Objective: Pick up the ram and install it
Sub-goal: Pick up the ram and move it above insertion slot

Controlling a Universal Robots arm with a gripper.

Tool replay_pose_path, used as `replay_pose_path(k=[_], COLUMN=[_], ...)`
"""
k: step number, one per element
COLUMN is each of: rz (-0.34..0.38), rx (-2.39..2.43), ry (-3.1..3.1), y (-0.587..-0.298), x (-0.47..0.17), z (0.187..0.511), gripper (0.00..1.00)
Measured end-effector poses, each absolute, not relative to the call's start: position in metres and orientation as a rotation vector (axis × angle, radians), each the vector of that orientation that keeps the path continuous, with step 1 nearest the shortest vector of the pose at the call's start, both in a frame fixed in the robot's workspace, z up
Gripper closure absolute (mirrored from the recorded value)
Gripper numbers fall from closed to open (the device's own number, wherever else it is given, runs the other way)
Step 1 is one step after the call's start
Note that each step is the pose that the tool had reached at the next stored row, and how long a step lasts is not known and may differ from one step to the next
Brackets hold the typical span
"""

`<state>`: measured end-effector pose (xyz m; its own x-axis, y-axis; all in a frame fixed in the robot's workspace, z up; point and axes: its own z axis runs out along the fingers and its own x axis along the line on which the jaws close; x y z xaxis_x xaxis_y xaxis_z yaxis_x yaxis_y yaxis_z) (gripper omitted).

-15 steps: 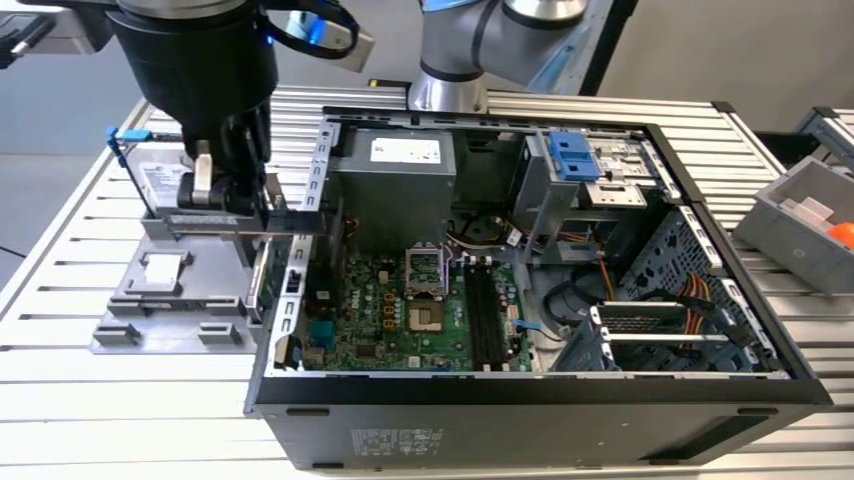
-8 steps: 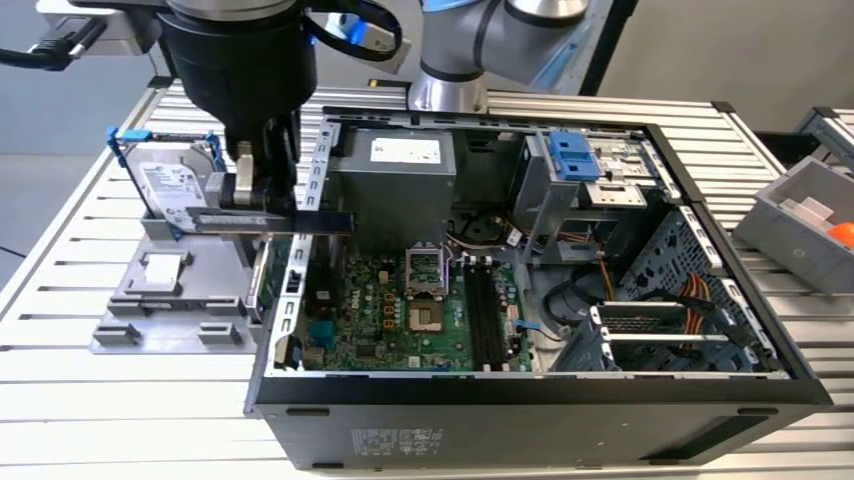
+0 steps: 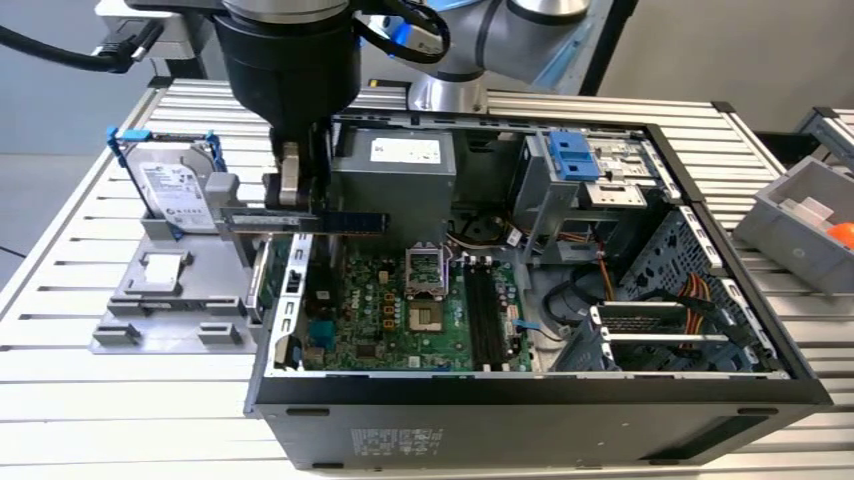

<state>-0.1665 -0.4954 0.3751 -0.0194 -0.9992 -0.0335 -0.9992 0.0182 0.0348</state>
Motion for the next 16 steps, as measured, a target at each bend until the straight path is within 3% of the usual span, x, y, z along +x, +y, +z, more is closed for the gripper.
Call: replay_pose_path(k=[16], rz=[-0.079], rx=[2.219], ry=[-2.218], y=[-0.495], x=[-0.127], z=[0.375], gripper=[1.00])
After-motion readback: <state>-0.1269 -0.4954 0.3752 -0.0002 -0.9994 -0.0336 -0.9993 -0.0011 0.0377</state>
